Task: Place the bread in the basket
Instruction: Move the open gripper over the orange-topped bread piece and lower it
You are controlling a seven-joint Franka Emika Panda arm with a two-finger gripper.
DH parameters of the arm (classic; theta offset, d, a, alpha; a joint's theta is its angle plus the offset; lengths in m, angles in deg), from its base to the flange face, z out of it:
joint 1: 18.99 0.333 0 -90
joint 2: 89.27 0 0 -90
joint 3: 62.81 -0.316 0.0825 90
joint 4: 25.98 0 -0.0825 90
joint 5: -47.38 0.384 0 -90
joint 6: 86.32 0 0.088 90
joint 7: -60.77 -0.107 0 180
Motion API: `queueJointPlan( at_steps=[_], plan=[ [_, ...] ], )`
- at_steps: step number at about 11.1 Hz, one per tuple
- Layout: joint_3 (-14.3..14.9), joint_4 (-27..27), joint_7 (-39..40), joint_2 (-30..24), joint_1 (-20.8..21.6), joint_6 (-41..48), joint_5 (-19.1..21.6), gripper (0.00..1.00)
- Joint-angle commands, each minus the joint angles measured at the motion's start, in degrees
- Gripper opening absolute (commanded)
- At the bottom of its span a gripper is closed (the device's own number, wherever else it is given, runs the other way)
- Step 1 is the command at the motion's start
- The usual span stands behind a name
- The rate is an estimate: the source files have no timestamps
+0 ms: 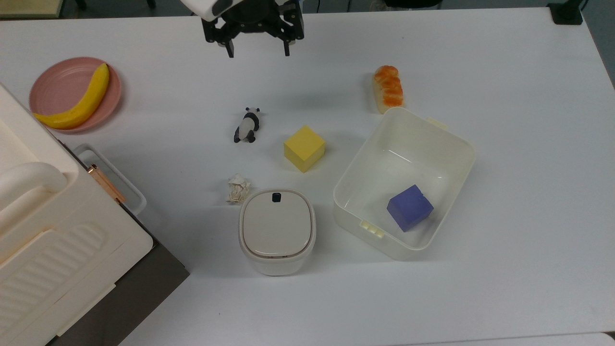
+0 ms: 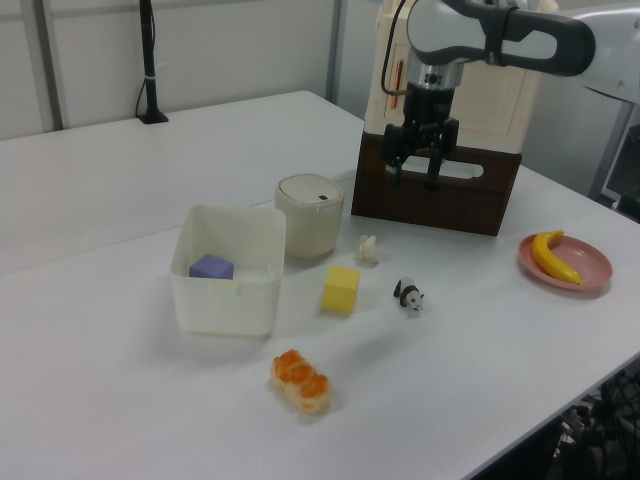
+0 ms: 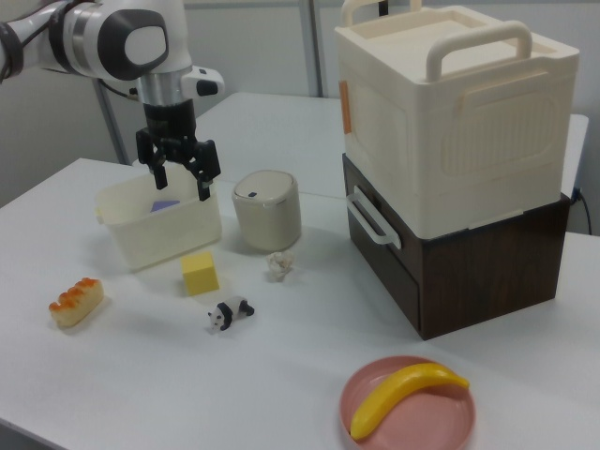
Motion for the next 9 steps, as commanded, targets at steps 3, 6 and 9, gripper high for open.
queueJointPlan(
  at_steps=[3,6,9],
  plan=[
    [0.0,5.7,0.6,-1.4,4.0,-0.8,-1.8,1.00],
    [-2.8,8.2,0.6,-1.2,7.3,-1.0,-1.8,1.00],
    [-2.8,9.9,-0.1,0.4,15.6,-3.3,-1.8,1.00]
  ],
)
